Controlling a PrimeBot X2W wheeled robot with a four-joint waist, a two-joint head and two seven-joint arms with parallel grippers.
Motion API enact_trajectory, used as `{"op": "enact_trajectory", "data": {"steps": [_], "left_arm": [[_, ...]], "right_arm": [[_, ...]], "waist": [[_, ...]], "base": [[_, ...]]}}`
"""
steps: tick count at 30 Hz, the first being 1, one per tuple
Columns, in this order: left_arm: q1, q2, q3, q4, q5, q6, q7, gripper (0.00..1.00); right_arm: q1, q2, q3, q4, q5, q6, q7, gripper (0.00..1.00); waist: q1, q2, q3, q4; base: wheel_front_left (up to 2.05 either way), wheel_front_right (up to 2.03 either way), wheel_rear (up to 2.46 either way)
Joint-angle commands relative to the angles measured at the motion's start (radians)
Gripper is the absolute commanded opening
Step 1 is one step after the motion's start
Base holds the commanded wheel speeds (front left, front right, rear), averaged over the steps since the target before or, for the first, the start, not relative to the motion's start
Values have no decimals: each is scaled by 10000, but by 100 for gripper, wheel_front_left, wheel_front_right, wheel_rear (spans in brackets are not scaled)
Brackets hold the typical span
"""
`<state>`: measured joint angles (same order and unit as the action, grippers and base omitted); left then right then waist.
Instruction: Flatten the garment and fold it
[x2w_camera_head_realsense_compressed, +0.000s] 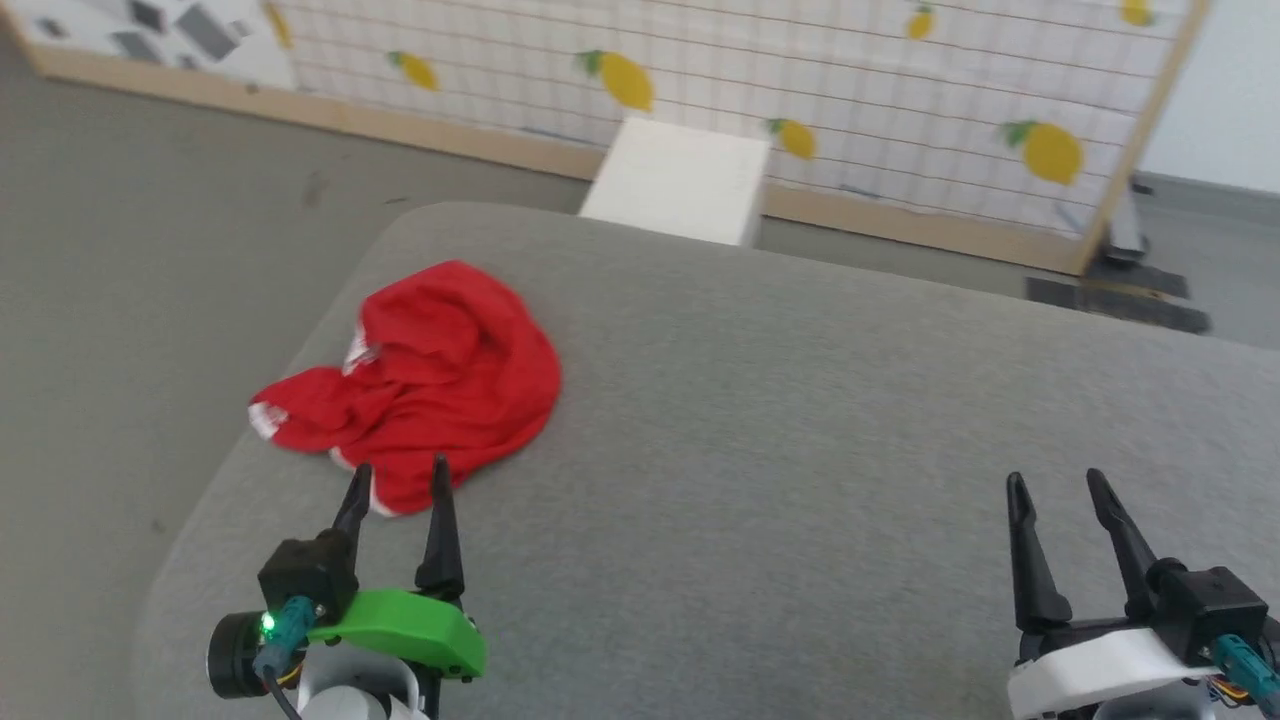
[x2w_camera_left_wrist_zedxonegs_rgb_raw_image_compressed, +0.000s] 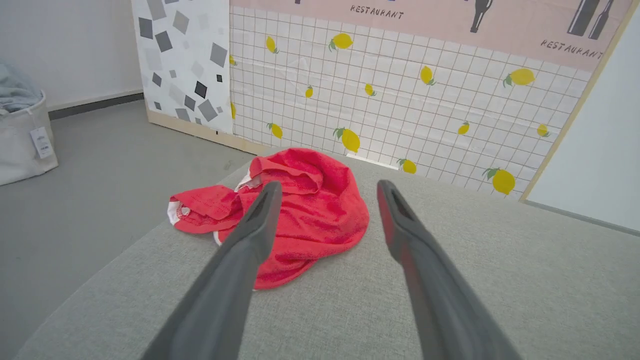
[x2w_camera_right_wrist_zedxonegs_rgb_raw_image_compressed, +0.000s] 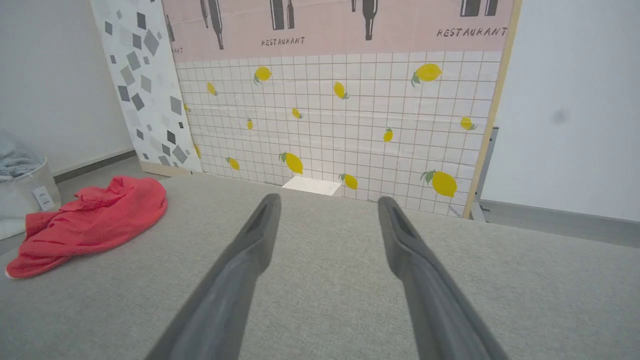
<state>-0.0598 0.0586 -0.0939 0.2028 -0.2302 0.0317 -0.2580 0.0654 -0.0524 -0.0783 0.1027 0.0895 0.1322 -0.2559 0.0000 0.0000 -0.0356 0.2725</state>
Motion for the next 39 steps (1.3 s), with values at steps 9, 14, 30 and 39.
{"op": "enact_trajectory", "data": {"steps": [9, 14, 30, 39], "left_arm": [[232, 201, 231, -164, 60, 42, -38, 100], [298, 240, 255, -223, 58, 49, -38, 100], [-154, 190, 565, -254, -492, -55, -32, 100], [-2549, 796, 994, 226, -1468, -545, 1594, 100]], "right_arm": [[-157, 22, 245, 20, 156, -15, -59, 100], [-239, 22, 272, 76, 175, -15, -59, 100], [-366, 22, 80, -10, 156, -15, -59, 100], [-1171, 22, 111, -441, -264, -15, 0, 100]], "waist": [[0, 0, -19, 3066], [0, 0, 38, 3539], [0, 0, 479, 2971], [0, 0, 2322, 1548]], "base": [[0, 0, 0], [0, 0, 0], [0, 0, 0], [0, 0, 0]]}}
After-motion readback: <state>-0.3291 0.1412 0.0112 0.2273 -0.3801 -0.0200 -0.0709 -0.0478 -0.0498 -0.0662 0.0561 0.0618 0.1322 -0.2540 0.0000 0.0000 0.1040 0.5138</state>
